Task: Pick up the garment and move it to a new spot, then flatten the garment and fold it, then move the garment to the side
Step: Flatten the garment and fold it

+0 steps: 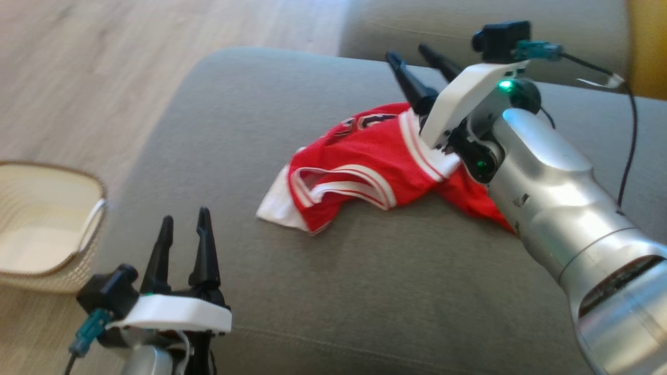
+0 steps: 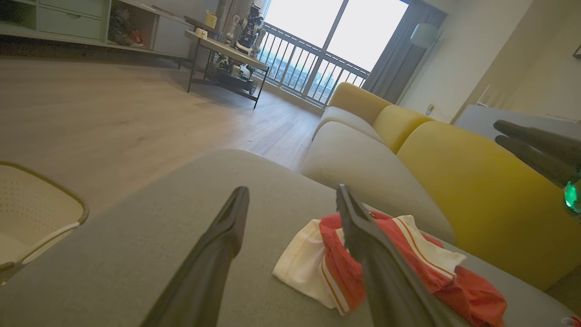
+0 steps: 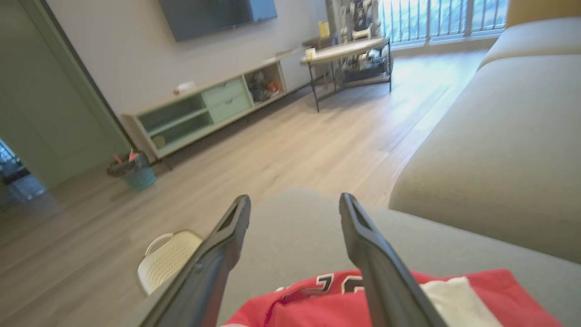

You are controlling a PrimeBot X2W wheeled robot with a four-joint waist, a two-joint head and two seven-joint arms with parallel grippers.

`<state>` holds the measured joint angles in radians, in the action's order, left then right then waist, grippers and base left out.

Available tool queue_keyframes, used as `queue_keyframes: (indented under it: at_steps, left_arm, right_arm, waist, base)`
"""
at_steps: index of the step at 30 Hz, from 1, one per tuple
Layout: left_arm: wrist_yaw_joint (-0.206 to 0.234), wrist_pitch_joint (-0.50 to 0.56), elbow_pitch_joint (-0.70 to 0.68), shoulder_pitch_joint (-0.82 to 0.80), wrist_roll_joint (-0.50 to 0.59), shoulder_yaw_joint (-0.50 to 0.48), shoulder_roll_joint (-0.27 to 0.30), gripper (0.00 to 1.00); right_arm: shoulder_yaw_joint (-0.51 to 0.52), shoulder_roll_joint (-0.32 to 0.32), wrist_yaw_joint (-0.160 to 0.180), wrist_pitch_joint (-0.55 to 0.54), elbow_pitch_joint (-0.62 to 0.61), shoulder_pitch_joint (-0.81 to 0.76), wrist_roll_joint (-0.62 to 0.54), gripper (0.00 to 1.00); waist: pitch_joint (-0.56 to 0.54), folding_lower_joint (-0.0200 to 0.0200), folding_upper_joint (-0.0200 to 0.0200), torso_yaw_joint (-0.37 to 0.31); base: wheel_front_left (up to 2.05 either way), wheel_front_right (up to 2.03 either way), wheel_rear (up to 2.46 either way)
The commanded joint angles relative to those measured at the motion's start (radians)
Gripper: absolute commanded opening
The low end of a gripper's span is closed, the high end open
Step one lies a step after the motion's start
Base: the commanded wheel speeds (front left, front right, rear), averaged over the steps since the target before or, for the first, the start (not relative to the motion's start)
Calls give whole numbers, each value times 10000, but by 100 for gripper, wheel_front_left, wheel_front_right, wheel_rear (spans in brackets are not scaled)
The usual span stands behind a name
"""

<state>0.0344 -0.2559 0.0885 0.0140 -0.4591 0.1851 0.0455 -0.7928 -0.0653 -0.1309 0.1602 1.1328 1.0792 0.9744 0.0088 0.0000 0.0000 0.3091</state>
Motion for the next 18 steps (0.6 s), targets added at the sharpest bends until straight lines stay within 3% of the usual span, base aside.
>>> queue_keyframes:
  at_steps: [1,4,7,9,12,15,18]
  left_arm:
    - [8,-59,-508,-661,51,-396,47,100]
    - [61,-59,-668,-783,27,-466,47,100]
    - [128,-59,-926,-942,23,-494,47,100]
    - [186,-59,-1082,-1010,20,-519,47,100]
    - [247,-59,-1209,-1103,37,-502,47,100]
    - [300,-59,-1249,-1148,33,-435,47,100]
    - [325,-59,-1244,-1081,90,-430,47,100]
  right_arm:
    - [187,150,2,614,-96,387,-200,100]
    - [396,59,2,899,30,413,-478,100]
    - [1018,-445,2,1003,-271,185,-806,100]
    - [1717,-929,2,1009,-948,-203,-1217,100]
    - [2838,-1730,2,1012,-2371,-1311,-2744,100]
    - [4551,-1812,2,1013,-3820,-3048,-3734,100]
    - [6063,-1424,2,1014,-5381,-4790,-4816,100]
  waist:
    - [-16,0,0,-690]
    - [11,0,0,-1018]
    - [26,0,0,-1477]
    - [60,0,0,-1781]
    - [95,0,0,-2166]
    - [98,0,0,-2488]
    - [86,0,0,-2843]
  base:
    - [0,0,0]
    - [0,0,0]
    - [0,0,0]
    - [0,0,0]
    - [0,0,0]
    - [0,0,0]
    - [0,0,0]
